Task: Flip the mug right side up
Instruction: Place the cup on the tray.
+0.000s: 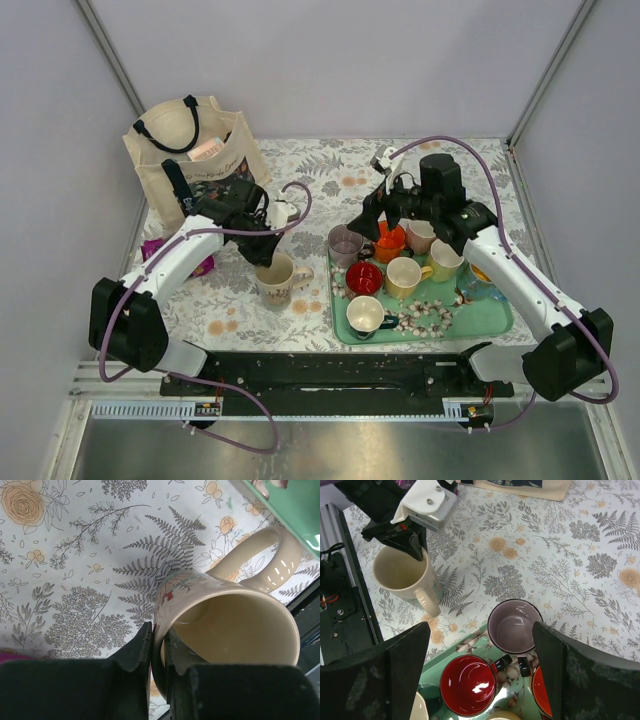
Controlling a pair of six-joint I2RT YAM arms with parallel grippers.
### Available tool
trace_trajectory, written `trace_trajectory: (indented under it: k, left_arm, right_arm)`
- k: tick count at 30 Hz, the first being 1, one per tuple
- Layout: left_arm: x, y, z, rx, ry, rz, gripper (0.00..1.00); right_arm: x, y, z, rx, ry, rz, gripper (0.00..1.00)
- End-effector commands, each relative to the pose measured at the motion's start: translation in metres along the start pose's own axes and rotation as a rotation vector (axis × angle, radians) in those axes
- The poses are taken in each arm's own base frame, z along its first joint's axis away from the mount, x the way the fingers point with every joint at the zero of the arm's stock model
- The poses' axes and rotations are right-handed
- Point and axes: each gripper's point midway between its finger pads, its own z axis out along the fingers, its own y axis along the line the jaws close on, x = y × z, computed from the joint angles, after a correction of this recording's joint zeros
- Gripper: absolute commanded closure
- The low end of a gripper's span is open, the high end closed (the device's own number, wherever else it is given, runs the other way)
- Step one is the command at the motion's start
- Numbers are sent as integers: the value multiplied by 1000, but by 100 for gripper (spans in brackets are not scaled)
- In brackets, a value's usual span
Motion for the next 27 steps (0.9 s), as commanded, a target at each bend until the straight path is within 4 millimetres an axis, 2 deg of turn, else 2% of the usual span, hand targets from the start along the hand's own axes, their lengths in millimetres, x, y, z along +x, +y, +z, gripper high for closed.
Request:
trace_trajectory:
  k: [1, 5, 11, 16, 20, 22, 23, 24, 27]
  left_arm:
    - [-32, 9, -10, -44, -139, 126, 100]
    - [-31, 6, -8, -24, -131, 126, 93]
    - [-24, 2, -7, -12, -127, 118, 75]
    - [-29, 0, -23, -26, -142, 136, 62]
    - [-50, -2, -64, -75, -220, 185, 49]
    - [-64, 0, -92, -143, -287, 191, 37]
    - [-69, 4, -108, -195, -322, 179, 27]
    - [-75, 11, -123, -267, -358, 151, 1]
    - [-82, 41, -175, -520, -448, 42, 1]
  right_arm:
    - [-5, 15, -3, -85, -21, -90, 8]
    - [-1, 18, -4, -108, -8, -110, 8]
    - [5, 17, 1, -122, 9, -104, 8]
    - [8, 22, 2, -170, 17, -116, 8]
    - [14, 28, 5, -224, 40, -130, 8]
    - [18, 28, 10, -235, 58, -132, 8]
    - [19, 27, 13, -232, 66, -135, 9]
    - [19, 28, 18, -232, 71, -150, 10]
    - [21, 32, 29, -230, 91, -221, 9]
